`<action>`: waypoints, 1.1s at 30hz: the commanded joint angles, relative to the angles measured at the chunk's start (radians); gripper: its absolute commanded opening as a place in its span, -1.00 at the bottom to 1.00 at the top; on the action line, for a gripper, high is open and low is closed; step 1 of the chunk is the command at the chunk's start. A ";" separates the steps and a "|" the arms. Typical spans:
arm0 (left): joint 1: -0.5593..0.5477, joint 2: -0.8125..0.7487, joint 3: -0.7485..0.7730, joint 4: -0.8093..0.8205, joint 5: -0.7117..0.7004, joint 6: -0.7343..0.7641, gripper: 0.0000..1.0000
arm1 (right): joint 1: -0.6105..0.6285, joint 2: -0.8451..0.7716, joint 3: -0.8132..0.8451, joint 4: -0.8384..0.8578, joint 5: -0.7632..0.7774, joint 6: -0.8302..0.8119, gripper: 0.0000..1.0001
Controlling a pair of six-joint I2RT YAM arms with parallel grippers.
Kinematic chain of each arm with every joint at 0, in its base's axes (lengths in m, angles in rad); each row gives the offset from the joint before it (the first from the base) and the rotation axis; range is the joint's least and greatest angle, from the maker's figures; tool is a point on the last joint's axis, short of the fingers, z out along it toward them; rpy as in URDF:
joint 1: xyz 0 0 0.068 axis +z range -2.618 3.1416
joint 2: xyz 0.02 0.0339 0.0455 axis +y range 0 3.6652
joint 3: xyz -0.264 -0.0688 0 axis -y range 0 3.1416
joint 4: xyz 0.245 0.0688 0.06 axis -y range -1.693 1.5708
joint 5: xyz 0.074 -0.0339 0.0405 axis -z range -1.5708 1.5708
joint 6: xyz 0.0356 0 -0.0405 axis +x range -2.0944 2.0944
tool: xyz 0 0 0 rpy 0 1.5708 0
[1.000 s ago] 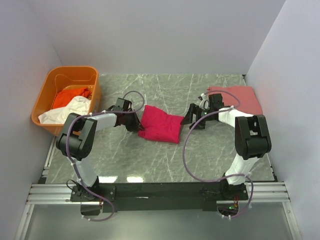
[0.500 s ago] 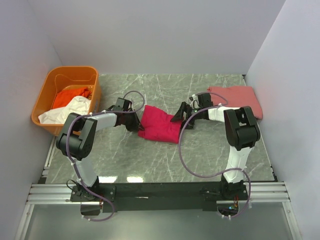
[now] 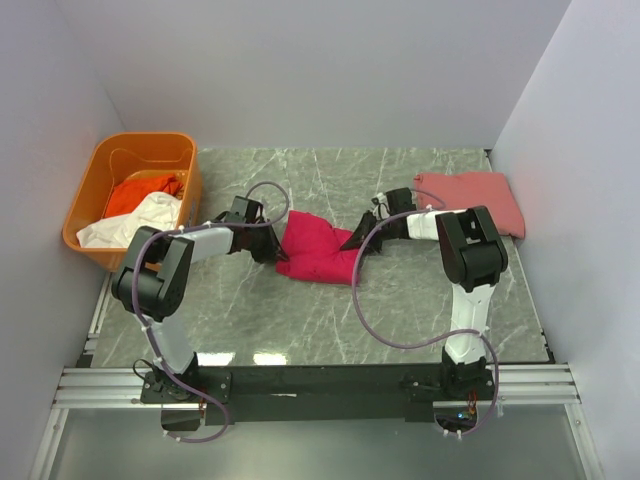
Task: Fold and stack the t-shirts
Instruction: Neatly place the folded tshirt to the corner
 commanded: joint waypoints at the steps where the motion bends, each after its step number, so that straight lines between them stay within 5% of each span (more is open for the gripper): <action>1: 0.000 -0.004 -0.044 -0.060 -0.072 0.050 -0.99 | -0.003 -0.013 0.054 -0.030 0.022 -0.081 -0.78; 3: 0.003 -0.031 -0.050 -0.051 -0.083 0.049 -0.99 | -0.009 -0.033 0.110 -0.094 0.050 -0.164 -1.00; 8: 0.007 -0.124 -0.096 0.006 -0.082 0.040 -0.86 | -0.023 -0.163 0.195 -0.294 0.225 -0.445 -1.00; 21: 0.042 -0.531 -0.181 0.072 -0.080 0.092 0.25 | -0.113 -0.353 0.326 -0.599 0.646 -0.913 -1.00; 33: 0.098 -0.725 -0.225 0.007 -0.060 0.152 0.28 | -0.206 -0.293 0.522 -0.682 0.859 -1.129 -1.00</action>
